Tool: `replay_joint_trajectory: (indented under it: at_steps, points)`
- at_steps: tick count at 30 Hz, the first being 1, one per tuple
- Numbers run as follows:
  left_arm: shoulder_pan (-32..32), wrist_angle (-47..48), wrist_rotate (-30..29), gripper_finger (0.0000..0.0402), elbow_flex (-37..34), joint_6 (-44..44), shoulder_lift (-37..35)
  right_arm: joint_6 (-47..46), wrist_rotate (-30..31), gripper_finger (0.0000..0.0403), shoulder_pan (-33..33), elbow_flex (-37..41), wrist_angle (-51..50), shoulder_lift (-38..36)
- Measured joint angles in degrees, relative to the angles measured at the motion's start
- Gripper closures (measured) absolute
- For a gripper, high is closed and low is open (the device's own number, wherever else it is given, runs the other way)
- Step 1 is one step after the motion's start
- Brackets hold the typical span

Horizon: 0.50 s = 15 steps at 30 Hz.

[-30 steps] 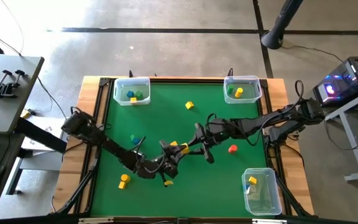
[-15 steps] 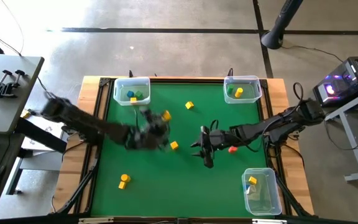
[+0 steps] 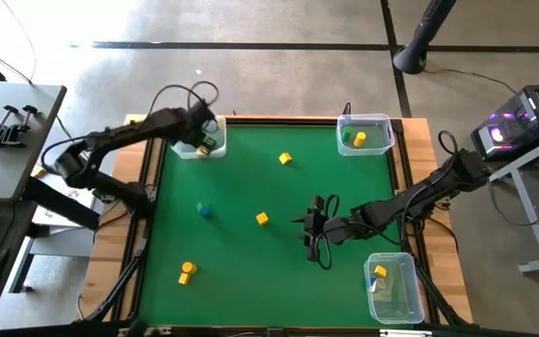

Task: Sort blocks by size
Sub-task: Put the yellow cube block into the top left transparent bin, then put the yellow cylindrical block into the top right transparent bin

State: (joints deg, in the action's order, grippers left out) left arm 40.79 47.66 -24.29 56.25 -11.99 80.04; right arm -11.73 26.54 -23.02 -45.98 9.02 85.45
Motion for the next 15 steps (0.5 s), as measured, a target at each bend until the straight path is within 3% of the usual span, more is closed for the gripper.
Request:
replay_joint_trajectory:
  at_steps: [6, 15]
  points:
    - [9.11, 0.39, 7.76, 0.0252, -0.07, 3.43, 4.92, -0.28, -0.01, 0.0233, -0.03, 0.0, 0.08, 0.0]
    - [9.34, 0.44, 10.27, 0.0229, -0.07, 3.35, 7.24, -0.31, -0.01, 0.0233, -0.03, 0.0, 0.06, 0.0]
